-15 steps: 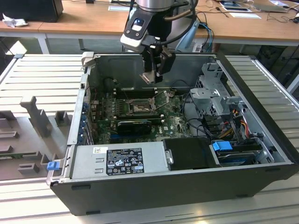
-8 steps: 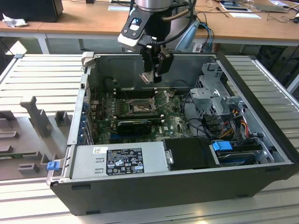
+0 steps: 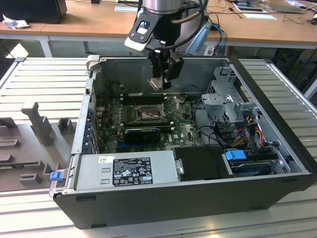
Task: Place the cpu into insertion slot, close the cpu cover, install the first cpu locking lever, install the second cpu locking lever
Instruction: 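Place the cpu into insertion slot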
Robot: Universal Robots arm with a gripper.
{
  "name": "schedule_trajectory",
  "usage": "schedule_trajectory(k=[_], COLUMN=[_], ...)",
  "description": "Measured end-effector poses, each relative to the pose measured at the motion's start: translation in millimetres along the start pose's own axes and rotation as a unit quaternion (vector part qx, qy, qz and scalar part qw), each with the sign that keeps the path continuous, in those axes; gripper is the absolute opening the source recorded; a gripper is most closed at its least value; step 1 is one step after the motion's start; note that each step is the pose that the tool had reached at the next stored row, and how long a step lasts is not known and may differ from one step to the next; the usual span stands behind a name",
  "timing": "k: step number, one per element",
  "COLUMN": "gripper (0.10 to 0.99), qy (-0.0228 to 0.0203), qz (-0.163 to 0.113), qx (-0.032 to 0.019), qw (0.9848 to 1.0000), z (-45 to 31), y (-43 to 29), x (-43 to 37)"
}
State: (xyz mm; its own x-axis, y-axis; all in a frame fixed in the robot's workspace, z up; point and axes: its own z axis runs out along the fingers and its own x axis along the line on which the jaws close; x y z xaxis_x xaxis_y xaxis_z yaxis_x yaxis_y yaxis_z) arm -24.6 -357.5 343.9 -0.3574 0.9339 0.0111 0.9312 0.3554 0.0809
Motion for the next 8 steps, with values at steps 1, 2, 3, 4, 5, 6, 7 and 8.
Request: schedule_trajectory(k=[1, 2, 3, 4, 5, 6, 7, 8], gripper=[0.529, 0.529, 0.529, 0.529, 0.529, 0.529, 0.529, 0.529], qy=[-0.0001, -0.0001, -0.0001, -0.0002, -0.0004, -0.0005, -0.0008, -0.0011], qz=[0.0, 0.001, 0.001, 0.002, 0.004, 0.007, 0.009, 0.013], qx=[0.0001, 0.0001, 0.0, 0.0, 0.0, -0.0001, -0.0001, -0.0001], qw=[1.0, 1.0, 1.0, 1.0, 1.0, 1.0, 1.0, 0.9999], z=[0.3, 0.4, 0.5, 0.6, 0.7, 0.8, 1.0, 1.1], y=[0.0, 0.0, 0.0, 0.0, -0.1, -0.1, -0.1, -0.1], x=[0.0, 0.0, 0.0, 0.0, 0.0, 0.0, 0.0, 0.0])
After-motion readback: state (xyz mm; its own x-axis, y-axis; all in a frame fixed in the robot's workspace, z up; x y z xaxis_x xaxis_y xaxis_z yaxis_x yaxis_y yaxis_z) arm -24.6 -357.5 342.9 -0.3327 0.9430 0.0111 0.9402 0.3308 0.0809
